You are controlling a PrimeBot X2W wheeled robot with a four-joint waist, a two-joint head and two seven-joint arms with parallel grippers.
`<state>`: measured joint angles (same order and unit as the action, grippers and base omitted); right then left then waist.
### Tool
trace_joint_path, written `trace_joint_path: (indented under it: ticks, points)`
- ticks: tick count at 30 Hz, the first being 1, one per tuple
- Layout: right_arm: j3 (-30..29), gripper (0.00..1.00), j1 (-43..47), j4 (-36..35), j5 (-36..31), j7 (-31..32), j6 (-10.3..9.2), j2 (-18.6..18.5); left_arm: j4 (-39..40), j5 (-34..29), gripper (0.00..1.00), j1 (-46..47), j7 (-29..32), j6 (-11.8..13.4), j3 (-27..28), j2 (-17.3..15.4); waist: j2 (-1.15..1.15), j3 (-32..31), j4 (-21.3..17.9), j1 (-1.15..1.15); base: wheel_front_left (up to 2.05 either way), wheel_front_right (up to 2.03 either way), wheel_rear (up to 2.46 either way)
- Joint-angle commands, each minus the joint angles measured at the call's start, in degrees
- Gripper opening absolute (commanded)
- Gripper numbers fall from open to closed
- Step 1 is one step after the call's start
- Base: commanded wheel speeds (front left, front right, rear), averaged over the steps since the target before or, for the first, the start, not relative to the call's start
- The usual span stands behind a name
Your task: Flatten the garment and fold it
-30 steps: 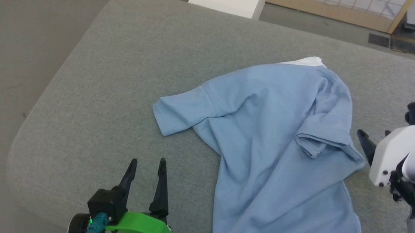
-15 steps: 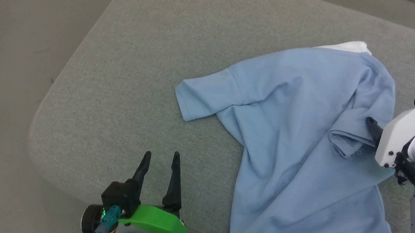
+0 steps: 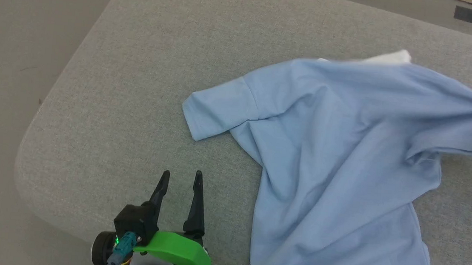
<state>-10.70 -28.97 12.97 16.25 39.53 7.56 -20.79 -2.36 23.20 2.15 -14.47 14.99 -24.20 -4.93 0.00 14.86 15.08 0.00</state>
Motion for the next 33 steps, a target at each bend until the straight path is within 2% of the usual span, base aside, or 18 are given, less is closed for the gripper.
trace_joint_path:
  ticks: [1,5,6,7,8,9,12,16,18,22,25,30,31,33]
  points:
    - [-1.4,0.0,1.1,-0.7,-1.0,0.7,-0.08,-2.7,-0.2,0.1,1.0,-0.1,-0.4,-0.4,0.1,0.3,0.0,0.0,0.0,0.0,0.0,0.0,0.0]
    - [-3.6,0.0,2.8,-1.0,-4.9,0.8,-0.08,-9.6,-0.4,0.2,1.0,0.3,-0.4,-0.9,-0.4,0.6,0.0,1.1,1.0,0.0,0.0,0.0,0.0]
    - [-3.4,0.03,2.9,-0.6,-5.6,0.1,-0.08,-10.9,-0.5,0.2,1.0,0.5,-0.4,-1.0,-0.6,0.6,0.0,1.3,1.3,0.0,0.0,0.0,0.0]
    - [-3.5,0.34,2.9,-0.1,-7.0,-1.5,-0.08,-12.4,-0.7,0.2,1.0,0.6,-0.4,-1.1,-0.7,0.7,0.0,1.7,1.6,0.0,0.0,0.0,0.0]
    - [-3.2,0.91,2.8,0.4,-8.5,-3.2,-0.08,-13.5,-0.8,0.3,1.0,0.8,-0.4,-1.2,-0.8,0.8,0.0,1.9,1.8,0.0,0.0,0.0,0.0]
    - [-2.8,1.0,2.5,1.3,-10.0,-5.2,-0.08,-14.3,-1.0,0.3,1.0,0.9,-0.5,-1.2,-0.9,0.8,0.0,2.3,1.9,0.0,0.0,0.0,0.0]
    - [-2.5,1.0,1.3,4.6,-12.9,-9.0,-0.08,-14.2,-1.2,0.2,1.0,1.5,-0.5,-1.1,-0.9,0.9,0.0,2.9,1.9,0.0,0.0,0.0,0.0]
    - [-1.2,1.0,-0.8,8.4,-14.8,-12.0,-0.08,-12.2,-1.4,-0.2,1.0,2.2,-0.5,-0.9,-0.8,0.9,0.0,2.8,0.8,0.0,0.0,0.0,0.0]
    - [-0.4,1.0,-2.4,10.2,-14.1,-16.4,-0.08,-10.3,-1.4,-0.3,1.0,2.4,-0.5,-0.9,-0.4,0.4,0.0,1.0,-1.1,0.0,0.0,0.0,0.0]
    - [-0.6,1.0,-2.5,9.0,-11.6,-21.7,-0.08,-7.7,-1.1,-0.3,1.0,2.0,-0.5,-0.8,0.2,-0.3,0.0,-1.7,-3.1,0.0,0.0,0.0,0.0]
    - [-1.2,1.0,-0.5,6.0,-8.9,-24.8,-0.08,-4.9,-0.6,-0.3,1.0,1.3,-0.5,-0.7,0.8,-1.0,0.0,-3.9,-4.7,0.0,0.0,0.0,0.0]
    - [-3.1,1.0,7.8,-3.6,-4.8,-28.0,-0.08,0.7,1.5,-0.6,1.0,-0.3,-0.5,-0.9,1.8,-2.3,0.0,-6.7,-6.9,0.0,0.0,0.0,0.0]
    - [-5.1,1.0,14.3,-10.3,-4.1,-29.8,-0.08,4.9,3.1,-0.9,1.0,-1.6,-0.5,-1.3,2.7,-2.7,0.0,-8.0,-7.8,0.0,0.0,0.0,0.0]
    - [-7.0,1.0,19.8,-15.7,-5.0,-31.6,-0.08,9.0,4.3,-1.2,1.0,-3.0,-0.5,-1.8,3.4,-2.8,0.0,-8.8,-8.4,0.0,0.0,0.0,0.0]
